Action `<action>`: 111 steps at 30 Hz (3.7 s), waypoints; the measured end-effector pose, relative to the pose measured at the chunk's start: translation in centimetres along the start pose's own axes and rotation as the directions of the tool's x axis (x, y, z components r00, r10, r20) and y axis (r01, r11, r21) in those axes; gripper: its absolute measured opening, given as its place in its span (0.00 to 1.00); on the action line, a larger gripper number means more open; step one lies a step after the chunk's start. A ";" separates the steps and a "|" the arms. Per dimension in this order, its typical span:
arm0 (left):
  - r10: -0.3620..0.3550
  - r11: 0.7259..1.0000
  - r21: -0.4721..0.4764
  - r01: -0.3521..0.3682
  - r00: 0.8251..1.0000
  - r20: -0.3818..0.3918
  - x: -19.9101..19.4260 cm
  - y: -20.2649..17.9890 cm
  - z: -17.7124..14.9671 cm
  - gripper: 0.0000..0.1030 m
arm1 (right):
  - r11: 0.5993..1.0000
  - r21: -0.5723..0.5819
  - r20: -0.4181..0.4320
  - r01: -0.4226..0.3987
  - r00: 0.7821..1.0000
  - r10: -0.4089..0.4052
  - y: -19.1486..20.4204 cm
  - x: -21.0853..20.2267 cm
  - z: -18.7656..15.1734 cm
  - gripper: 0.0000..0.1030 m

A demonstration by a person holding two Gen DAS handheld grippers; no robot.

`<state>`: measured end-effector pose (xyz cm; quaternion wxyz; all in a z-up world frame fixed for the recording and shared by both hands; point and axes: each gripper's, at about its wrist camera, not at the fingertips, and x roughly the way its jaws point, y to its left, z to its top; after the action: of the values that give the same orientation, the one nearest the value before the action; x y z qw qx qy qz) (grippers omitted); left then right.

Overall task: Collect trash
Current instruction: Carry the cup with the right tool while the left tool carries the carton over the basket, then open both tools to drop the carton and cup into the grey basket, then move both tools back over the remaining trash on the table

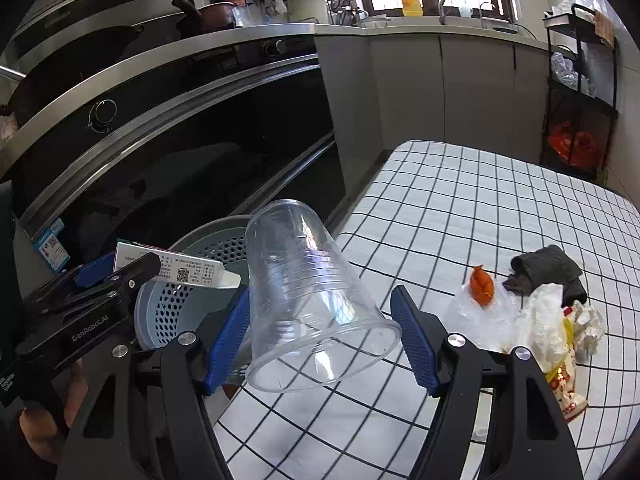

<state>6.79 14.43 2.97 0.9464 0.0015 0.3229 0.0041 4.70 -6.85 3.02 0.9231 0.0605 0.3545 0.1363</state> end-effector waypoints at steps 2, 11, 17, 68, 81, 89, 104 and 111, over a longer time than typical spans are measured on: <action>0.015 1.000 -0.008 -0.015 1.000 -0.004 0.5 1.1 0.0 0.58 | 1.000 -0.017 -0.009 -0.014 1.000 0.014 1.2 1.0 0.4 0.66; 0.070 0.997 -0.029 -0.071 0.997 -0.037 3.2 4.4 0.2 0.58 | 0.992 -0.108 -0.074 -0.069 0.995 0.062 5.7 6.0 1.4 0.66; 0.074 0.996 -0.044 -0.078 0.993 -0.088 5.6 5.5 -0.1 0.58 | 0.987 -0.130 -0.125 -0.099 0.989 0.083 7.2 9.5 2.1 0.66; 0.094 0.993 -0.050 -0.109 0.965 -0.246 10.2 7.1 -2.3 0.67 | 0.981 -0.150 -0.241 -0.122 0.967 0.084 7.8 15.7 2.4 0.72; 0.096 0.992 -0.058 -0.112 0.968 -0.232 9.0 7.1 -2.3 0.68 | 0.981 -0.146 -0.216 -0.123 0.972 0.090 7.2 14.8 2.3 0.72; 0.087 0.994 -0.044 -0.098 0.973 -0.212 7.0 6.1 -2.0 0.70 | 0.985 -0.138 -0.172 -0.103 0.982 0.079 6.4 12.1 1.6 0.72; 0.019 1.000 0.016 -0.017 0.987 -0.158 1.7 1.2 -2.0 0.77 | 0.996 -0.077 -0.015 0.037 0.999 -0.038 3.8 2.6 -1.0 0.78; -0.052 0.997 0.055 0.059 0.990 -0.134 -0.6 -3.1 -2.8 0.81 | 0.985 0.019 0.068 0.171 0.983 -0.172 -0.2 -3.3 -3.3 0.82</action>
<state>4.63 11.37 1.11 0.9221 0.0199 0.3850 -0.0316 0.20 -7.94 2.63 0.9427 0.0404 0.3271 0.0521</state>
